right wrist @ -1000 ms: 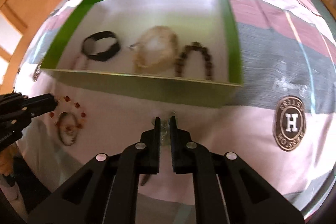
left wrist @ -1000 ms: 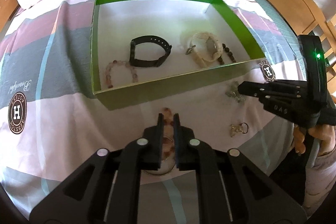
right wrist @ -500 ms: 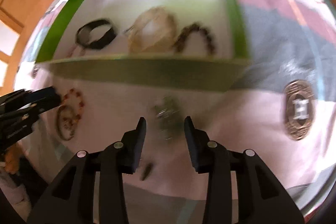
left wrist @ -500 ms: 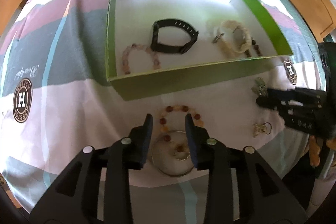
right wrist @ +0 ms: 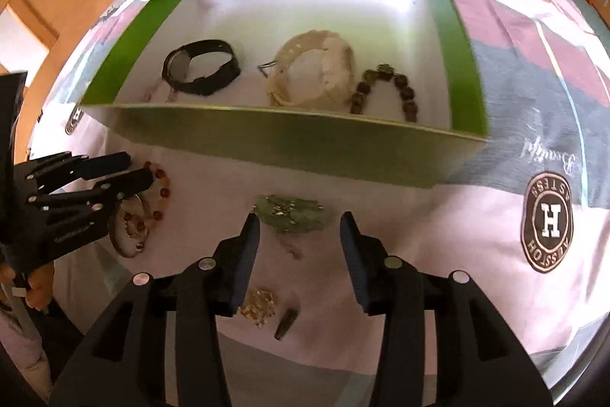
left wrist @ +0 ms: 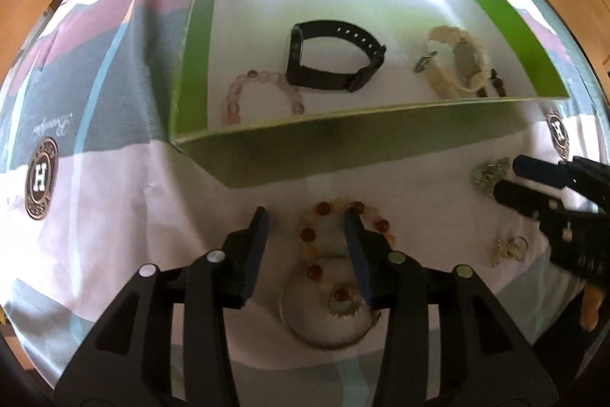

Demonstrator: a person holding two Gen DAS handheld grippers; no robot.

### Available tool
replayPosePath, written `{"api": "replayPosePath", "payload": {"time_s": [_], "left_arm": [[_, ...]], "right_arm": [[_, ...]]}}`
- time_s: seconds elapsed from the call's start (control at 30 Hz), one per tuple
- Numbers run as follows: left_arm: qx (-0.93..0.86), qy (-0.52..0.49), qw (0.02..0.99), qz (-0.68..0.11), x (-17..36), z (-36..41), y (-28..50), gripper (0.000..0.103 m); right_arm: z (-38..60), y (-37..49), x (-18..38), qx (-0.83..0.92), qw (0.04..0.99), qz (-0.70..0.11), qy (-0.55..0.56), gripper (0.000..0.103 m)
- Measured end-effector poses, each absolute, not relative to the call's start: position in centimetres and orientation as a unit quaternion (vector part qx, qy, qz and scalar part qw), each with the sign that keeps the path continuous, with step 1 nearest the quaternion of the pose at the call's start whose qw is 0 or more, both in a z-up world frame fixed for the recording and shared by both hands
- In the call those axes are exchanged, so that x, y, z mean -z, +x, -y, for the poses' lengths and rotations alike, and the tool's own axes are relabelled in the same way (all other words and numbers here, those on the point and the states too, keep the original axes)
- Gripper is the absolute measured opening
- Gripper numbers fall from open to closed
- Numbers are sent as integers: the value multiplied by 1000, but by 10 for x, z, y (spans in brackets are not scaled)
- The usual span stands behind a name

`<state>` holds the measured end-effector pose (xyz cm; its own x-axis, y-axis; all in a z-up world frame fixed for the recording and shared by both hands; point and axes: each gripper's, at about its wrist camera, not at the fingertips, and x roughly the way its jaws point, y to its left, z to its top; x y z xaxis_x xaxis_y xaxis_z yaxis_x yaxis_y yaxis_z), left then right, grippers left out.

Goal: Organize jewelry

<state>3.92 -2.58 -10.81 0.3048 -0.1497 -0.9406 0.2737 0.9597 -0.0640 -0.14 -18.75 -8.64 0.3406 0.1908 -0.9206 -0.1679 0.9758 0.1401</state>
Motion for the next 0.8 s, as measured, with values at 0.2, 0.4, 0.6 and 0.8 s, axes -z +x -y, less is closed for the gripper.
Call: {"api": "replayPosePath", "payload": {"time_s": [0.2,0.4,0.6,0.8], "left_arm": [[133,107,815,-554,109,41,34,42],[137,106,815,-554,103,44,36,8],[138,102,824,-540,87,36,30,7],[143,109,830,-527,77,38,26,7]], "right_arm": [[164,2,94,-105,833,-542,-40,44],[156,5,86,-123,838,-530,-42,7],[167,1,76,-118,844,-523,-27,3],[179,0,71,-116,846,-521,-9,3]]}}
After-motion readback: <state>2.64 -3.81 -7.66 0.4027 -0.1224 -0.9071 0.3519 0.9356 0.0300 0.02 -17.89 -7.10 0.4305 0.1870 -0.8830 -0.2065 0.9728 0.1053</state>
